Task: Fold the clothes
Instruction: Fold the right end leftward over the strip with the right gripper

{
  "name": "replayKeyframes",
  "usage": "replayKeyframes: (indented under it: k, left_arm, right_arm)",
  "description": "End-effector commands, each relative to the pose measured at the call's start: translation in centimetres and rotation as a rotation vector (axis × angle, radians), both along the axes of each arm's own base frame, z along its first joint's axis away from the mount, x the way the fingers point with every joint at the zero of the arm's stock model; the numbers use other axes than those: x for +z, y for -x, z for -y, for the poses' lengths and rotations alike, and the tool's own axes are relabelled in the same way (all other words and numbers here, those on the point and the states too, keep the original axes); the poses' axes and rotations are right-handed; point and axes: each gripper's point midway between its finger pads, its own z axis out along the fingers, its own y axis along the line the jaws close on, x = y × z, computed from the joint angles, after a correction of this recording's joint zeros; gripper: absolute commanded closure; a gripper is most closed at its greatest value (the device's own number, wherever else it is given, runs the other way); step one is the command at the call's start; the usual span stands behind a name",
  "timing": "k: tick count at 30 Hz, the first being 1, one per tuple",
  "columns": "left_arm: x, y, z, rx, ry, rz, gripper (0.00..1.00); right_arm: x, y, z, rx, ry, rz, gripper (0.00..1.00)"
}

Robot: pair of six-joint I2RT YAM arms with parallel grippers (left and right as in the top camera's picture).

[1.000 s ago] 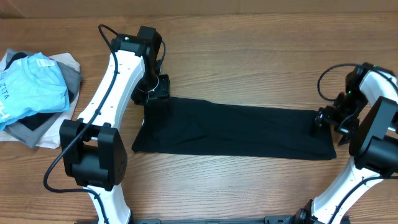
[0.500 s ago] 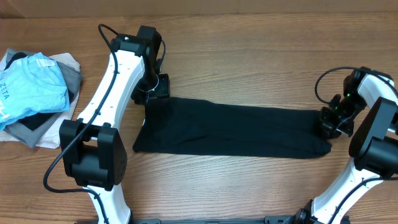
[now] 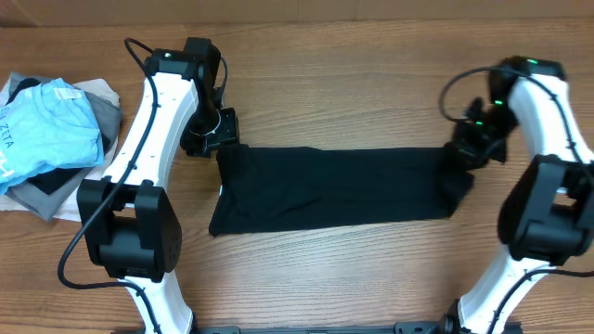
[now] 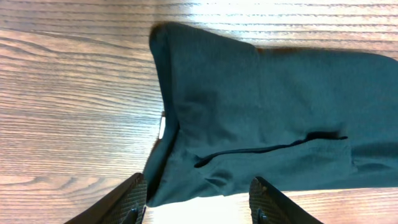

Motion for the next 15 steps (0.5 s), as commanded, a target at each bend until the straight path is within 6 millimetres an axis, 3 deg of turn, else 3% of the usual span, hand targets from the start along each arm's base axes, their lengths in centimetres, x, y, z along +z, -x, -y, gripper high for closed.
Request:
replayKeyframes:
  k: [1,8,12,15]
  left_arm:
    - [0.9,-0.2,0.5,0.002,0.02,0.02,0.44]
    - [0.9,0.1,0.4,0.002,0.017,0.008,0.44]
    - [0.9,0.4,0.4,0.001,0.016,-0.003,0.44]
    - [0.9,0.4,0.4,-0.002,0.016,-0.003,0.44]
  right_arm:
    - [1.6,-1.0,-4.5,0.1,-0.005,0.067,0.96]
    - [1.3,-0.5,-14.2,0.302,-0.001,0.115,0.96]
    - [1.1,-0.3,-17.4,0.357,-0.002,0.148,0.95]
    - [1.1,0.3,-18.5,0.386,-0.004,0.146,0.95]
